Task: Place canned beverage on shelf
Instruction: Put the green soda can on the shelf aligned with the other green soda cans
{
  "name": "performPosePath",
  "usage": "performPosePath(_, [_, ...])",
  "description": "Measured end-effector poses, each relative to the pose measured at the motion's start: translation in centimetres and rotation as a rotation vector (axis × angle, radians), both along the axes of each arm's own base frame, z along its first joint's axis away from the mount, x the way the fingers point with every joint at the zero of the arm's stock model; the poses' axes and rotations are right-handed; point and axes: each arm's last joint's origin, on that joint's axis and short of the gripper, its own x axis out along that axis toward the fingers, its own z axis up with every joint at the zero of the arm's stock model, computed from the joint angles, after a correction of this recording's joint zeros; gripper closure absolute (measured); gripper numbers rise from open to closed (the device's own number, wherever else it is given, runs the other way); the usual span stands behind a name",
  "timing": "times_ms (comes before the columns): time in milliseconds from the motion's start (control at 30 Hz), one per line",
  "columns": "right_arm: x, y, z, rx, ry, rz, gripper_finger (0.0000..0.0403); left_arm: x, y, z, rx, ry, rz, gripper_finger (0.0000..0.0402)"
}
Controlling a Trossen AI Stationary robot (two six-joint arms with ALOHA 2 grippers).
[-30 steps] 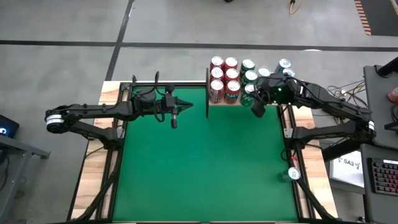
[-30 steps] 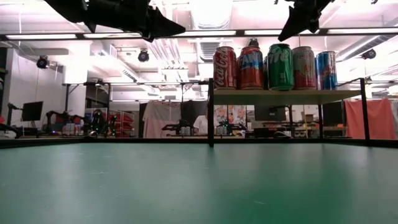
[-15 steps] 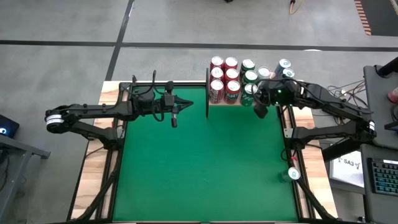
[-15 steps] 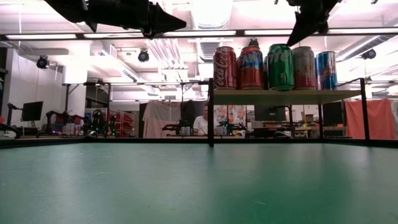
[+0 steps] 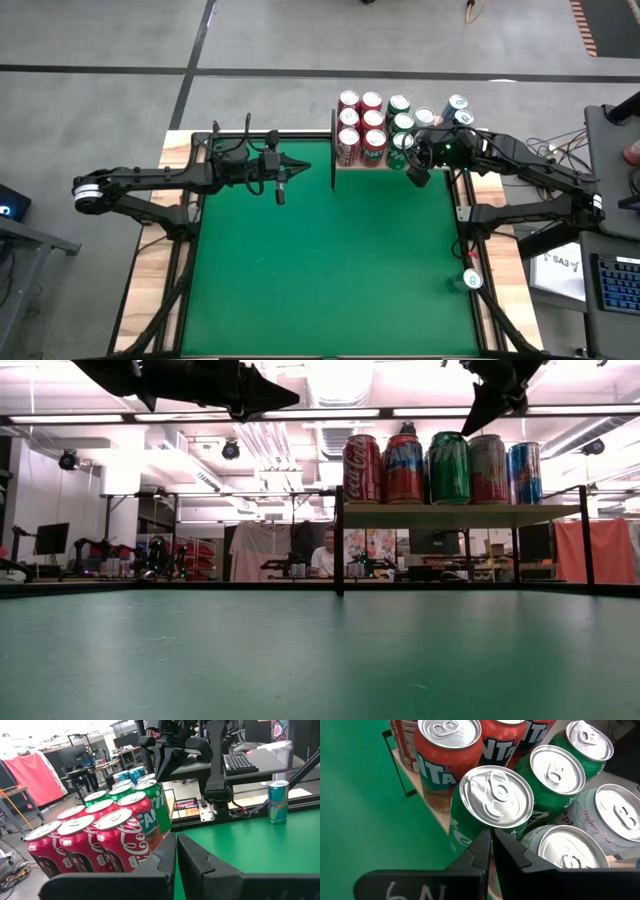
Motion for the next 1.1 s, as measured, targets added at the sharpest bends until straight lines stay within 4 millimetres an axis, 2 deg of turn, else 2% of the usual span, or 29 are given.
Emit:
performPosePath(300, [-0.4, 0.2, 1.0, 0.005, -0.059, -0.024, 0.0390, 0.0, 0.0, 0.0, 0.003, 0.002, 0.000, 0.0402])
performPosePath(500, [0.8, -0.3, 2.1, -0.066, -0.190, -0.005, 0.0390, 0.0, 0.0, 0.0, 0.033, 0.005, -0.001, 0.0402])
performPosePath(800, [3.4, -1.4, 0.6, -0.071, -0.118, -0.012, 0.0390, 0.0, 0.0, 0.0, 0.044, 0.003, -0.002, 0.0402])
performPosePath(1100, [3.5, -1.4, 0.1, -0.055, -0.083, -0.012, 0.0390, 0.0, 0.0, 0.1, 0.043, 0.002, -0.002, 0.0402])
